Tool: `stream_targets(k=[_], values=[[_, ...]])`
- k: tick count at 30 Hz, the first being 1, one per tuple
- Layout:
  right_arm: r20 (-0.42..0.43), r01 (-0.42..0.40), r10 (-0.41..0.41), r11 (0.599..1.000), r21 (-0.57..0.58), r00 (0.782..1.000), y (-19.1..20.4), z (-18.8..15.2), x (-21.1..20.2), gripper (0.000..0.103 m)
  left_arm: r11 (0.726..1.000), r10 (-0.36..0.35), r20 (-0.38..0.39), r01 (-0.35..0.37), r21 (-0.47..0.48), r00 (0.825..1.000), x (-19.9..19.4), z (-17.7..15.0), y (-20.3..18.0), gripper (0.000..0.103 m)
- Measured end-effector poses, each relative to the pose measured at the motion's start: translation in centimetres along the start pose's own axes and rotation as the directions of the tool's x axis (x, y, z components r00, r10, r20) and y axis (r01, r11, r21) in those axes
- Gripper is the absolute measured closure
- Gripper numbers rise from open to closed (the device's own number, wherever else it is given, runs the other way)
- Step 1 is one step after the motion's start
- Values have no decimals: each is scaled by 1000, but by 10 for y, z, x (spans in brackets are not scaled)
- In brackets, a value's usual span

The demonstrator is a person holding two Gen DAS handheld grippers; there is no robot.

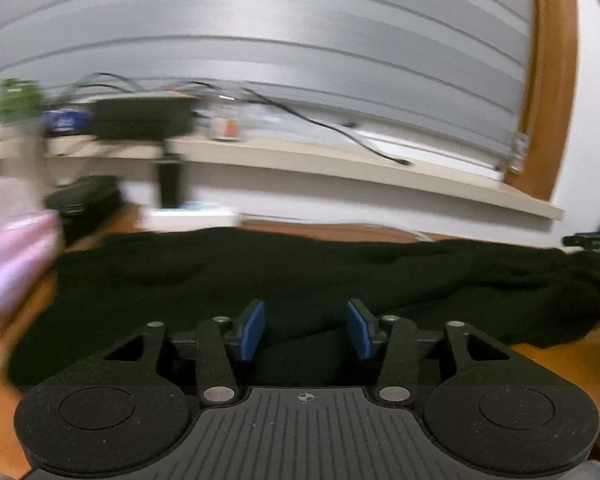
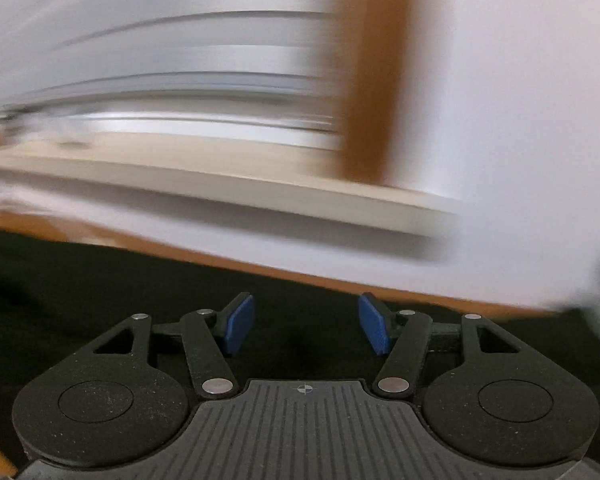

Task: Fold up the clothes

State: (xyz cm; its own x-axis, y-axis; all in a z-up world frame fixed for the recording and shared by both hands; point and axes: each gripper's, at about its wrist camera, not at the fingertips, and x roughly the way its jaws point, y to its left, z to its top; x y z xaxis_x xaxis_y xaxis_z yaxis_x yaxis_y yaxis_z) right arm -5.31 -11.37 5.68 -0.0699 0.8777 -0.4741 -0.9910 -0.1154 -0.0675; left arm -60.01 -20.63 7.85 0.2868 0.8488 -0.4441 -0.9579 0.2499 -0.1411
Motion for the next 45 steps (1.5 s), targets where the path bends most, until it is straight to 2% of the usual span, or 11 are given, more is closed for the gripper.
stream_targets(k=[2, 5, 11, 17, 22, 30, 32, 34, 36, 41, 45], values=[[-26, -161, 159, 986, -54, 987, 62, 15, 20, 44, 999, 39, 7, -38, -25, 999, -16, -5, 19, 54], [-73, -338, 331, 933, -120, 941, 143, 30, 49, 44, 993, 93, 12, -92, -67, 996, -36, -12, 46, 54], [-135, -493, 475, 815, -305, 869, 275, 46, 68, 44, 984, 134, 23, -130, -121, 991, -60, -23, 84, 55], [-232, -496, 438, 766, -409, 868, 305, 41, 93, 44, 988, 111, 9, -110, -112, 994, -41, -28, 97, 50], [-263, -574, 520, 790, -213, 813, 265, 28, 105, 44, 994, 74, -39, -77, -72, 996, -20, -27, 99, 61], [-268, -492, 431, 840, -228, 861, 218, 8, 69, 44, 996, -83, -41, 81, -41, 996, -3, -30, 71, 63], [-274, -463, 398, 852, -245, 876, 214, 9, 64, 43, 995, -102, -39, 101, -20, 994, -6, -31, 62, 71], [-276, -443, 369, 848, -292, 888, 219, 13, 58, 43, 995, -103, -32, 103, -8, 994, -12, -33, 58, 91], [-262, -434, 362, 843, -318, 895, 228, 21, 54, 43, 996, -90, -22, 89, -14, 996, -21, -33, 62, 93], [-213, -455, 403, 815, -359, 890, 262, 49, 55, 42, 998, -55, 1, 55, -27, 998, -43, -32, 73, 95], [-228, -506, 452, 785, -357, 862, 296, 62, 73, 42, 999, -27, 19, 28, -38, 999, -61, -32, 81, 94]])
